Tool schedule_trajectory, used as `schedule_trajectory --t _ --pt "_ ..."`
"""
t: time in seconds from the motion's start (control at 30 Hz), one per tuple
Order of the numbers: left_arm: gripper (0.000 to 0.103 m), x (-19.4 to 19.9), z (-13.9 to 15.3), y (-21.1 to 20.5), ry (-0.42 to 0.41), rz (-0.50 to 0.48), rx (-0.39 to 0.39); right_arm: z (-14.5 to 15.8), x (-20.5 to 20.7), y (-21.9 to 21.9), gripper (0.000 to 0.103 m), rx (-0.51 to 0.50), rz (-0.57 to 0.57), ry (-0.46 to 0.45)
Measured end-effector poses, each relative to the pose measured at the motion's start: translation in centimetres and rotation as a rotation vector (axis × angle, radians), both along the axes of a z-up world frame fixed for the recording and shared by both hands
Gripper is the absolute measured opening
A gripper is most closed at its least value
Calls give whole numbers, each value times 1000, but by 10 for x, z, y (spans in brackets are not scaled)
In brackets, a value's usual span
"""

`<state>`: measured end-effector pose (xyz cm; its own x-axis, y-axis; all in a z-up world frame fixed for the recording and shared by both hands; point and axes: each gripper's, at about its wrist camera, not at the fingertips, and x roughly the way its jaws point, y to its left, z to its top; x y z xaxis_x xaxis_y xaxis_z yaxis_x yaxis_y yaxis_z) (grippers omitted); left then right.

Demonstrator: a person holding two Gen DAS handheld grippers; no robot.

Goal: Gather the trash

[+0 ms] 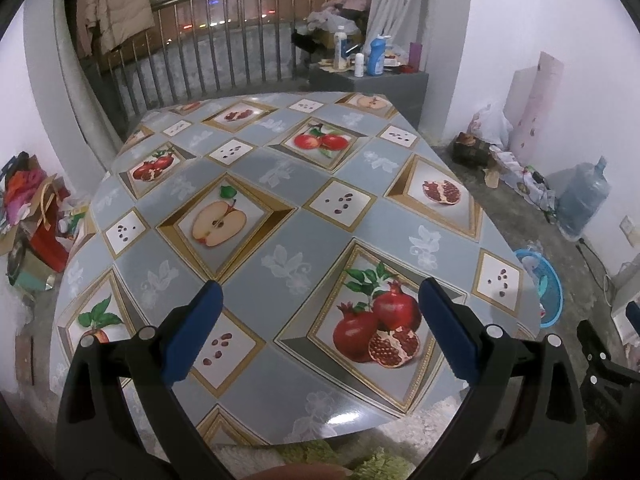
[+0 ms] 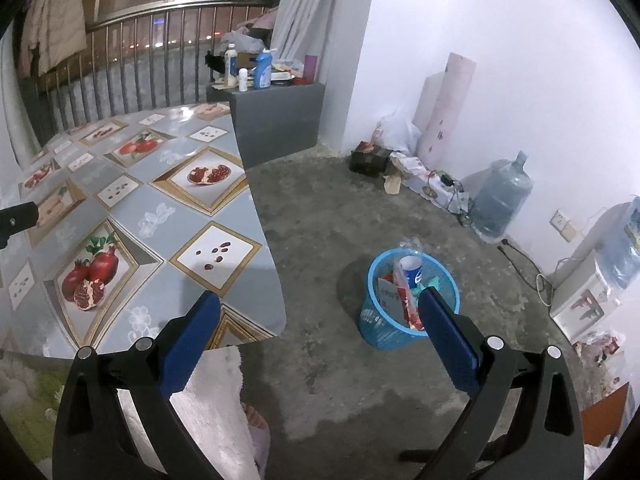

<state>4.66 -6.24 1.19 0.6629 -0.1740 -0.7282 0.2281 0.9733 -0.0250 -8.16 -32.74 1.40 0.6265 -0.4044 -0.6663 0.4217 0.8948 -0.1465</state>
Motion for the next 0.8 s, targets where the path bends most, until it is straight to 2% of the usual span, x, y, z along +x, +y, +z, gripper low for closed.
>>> schedule_trajectory --t 0.23,0.8 --pt "94 -5 4 -2 -7 -13 -1 2 -2 2 96 1 4 -11" --pt "94 -5 7 10 -18 30 -8 13 -3 11 96 2 45 -43"
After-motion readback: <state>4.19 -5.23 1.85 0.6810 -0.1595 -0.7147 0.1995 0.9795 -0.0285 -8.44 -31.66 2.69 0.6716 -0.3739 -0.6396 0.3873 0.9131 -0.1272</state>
